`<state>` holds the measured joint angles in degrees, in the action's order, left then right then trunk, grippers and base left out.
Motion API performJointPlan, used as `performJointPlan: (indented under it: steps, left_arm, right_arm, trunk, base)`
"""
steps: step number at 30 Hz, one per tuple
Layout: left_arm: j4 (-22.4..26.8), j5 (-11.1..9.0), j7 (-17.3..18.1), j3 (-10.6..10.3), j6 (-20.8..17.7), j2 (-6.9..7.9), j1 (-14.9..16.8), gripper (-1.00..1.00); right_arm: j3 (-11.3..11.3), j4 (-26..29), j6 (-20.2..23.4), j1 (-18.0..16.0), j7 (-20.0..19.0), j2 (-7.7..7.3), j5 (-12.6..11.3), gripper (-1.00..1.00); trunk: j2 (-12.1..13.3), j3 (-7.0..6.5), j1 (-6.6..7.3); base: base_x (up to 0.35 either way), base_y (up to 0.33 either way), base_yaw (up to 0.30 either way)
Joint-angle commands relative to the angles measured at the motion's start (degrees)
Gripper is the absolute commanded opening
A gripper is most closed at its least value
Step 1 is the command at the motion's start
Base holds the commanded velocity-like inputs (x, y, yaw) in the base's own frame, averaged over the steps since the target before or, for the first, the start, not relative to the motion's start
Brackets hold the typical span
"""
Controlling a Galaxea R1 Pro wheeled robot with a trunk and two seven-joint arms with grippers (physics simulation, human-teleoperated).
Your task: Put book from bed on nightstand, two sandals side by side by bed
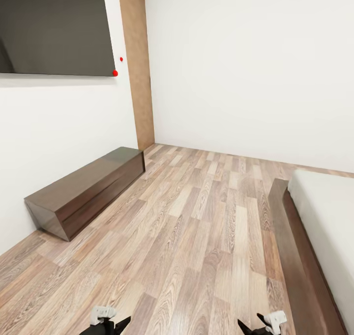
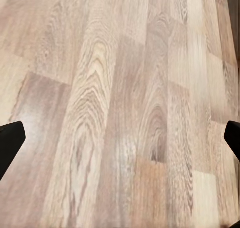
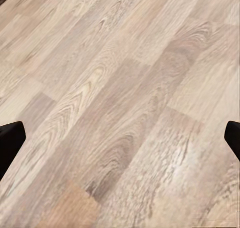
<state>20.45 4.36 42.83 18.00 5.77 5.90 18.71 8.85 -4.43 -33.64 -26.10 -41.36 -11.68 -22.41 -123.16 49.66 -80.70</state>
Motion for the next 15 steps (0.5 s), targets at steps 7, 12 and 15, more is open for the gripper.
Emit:
performJointPlan:
  steps: [7,12,15]
  left_arm:
    - [-2.1,0.5,-7.2,0.3,3.9,-1.26,0.1,1.00]
    - [-4.0,0.6,-14.4,0.2,7.0,-2.55,0.0,1.00]
    - [-4.3,0.6,-15.5,0.2,7.4,-2.71,0.1,1.00]
  right_arm:
    - [0.5,-0.2,-0.3,-0.1,9.1,0.08,-0.4,1.00]
    - [0.6,-0.2,-0.3,-0.1,9.7,0.08,-0.3,1.00]
    - [0.5,-0.3,-0.2,-0.1,9.7,0.08,-0.3,1.00]
  trunk:
    - [0.0,0.05,0.01]
    - [0.0,0.05,0.01]
    - [0.0,0.05,0.01]
  base:
    - [0.000,0.000,0.000]
    - [0.024,0.000,0.000]
    - [0.138,0.000,0.000]
